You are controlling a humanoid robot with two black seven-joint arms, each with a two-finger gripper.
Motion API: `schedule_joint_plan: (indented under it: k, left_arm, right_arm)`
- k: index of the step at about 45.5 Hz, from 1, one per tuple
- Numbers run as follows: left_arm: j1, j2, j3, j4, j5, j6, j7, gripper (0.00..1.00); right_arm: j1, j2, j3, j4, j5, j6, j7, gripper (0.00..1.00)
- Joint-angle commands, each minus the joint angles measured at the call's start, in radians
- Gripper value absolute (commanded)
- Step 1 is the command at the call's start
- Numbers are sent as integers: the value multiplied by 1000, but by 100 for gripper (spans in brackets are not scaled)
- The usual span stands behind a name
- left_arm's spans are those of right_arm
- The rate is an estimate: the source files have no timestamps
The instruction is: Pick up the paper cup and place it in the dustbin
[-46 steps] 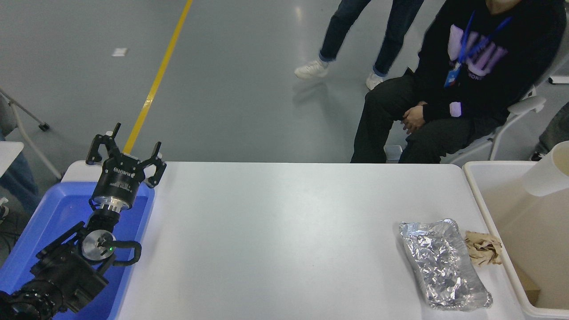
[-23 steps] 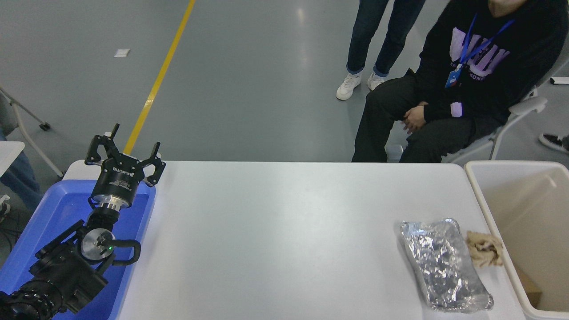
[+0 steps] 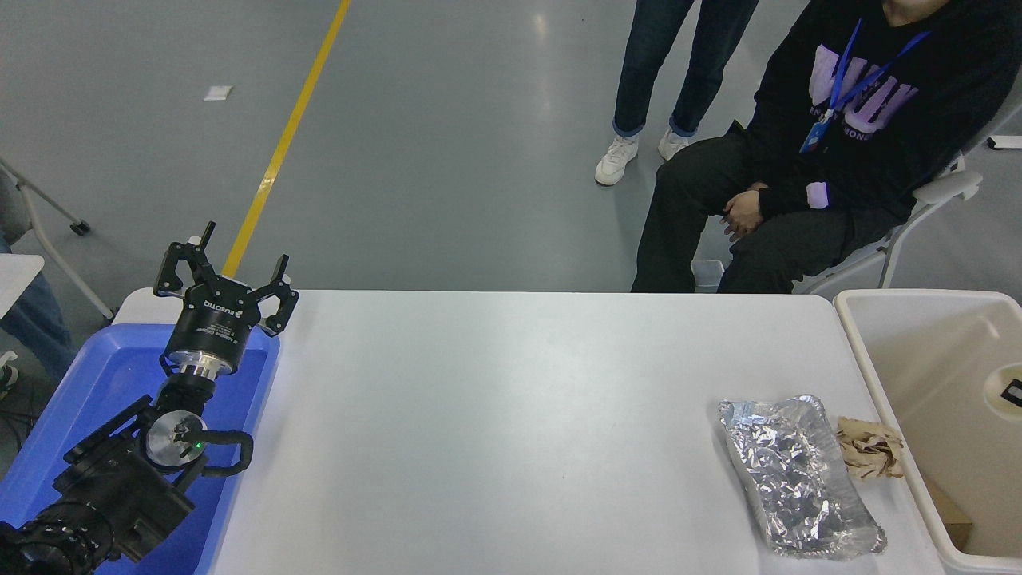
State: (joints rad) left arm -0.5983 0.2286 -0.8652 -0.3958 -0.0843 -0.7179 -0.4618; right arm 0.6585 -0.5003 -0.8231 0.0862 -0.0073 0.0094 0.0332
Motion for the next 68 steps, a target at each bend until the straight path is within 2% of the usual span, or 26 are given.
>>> schedule_joint_plan:
  k: [1,7,8,11,12,13,15,27,37,43,51,59,68]
  left_arm:
    - [0,0,0,0,0,0,0,98]
    - [0,0,0,0,0,0,0,98]
    - [0,0,0,0,0,0,0,98]
    - [0,0,0,0,0,0,0,98]
    - [0,0,0,0,0,0,0,98]
    - [0,0,0,0,0,0,0,98]
    - [0,0,0,0,0,0,0,98]
    - [0,0,0,0,0,0,0,98]
    - [0,0,2,0,0,0,0,98]
    - [0,0,2,0,1,0,0,98]
    - [0,-2,2,0,1,-2,2,98]
    - [0,-2,2,0,1,-2,2,98]
    - [0,-2,2,0,1,0,2,98]
  right_arm:
    - [-43,20,25,-37,3,-6,-1,0]
    - [-50,20,25,-36,4,-8,-1,0]
    - [-50,20,24,-36,4,-8,1,2]
    - [-40,19,24,-36,6,-31,1,63]
    - [-36,17,25,-34,6,-48,1,79]
    - [-34,17,25,-28,6,-66,1,90]
    - [-33,16,27,-22,6,-98,1,97]
    - [30,-33,27,95,6,-111,2,99]
    - [278,-191,-8,452,6,-106,2,99]
    - [412,-234,-103,610,4,-88,2,100]
    - [709,-228,-422,894,3,-74,7,100]
    - [963,-218,-567,1116,4,-57,7,100]
    - [1150,-169,-637,1187,4,185,7,100]
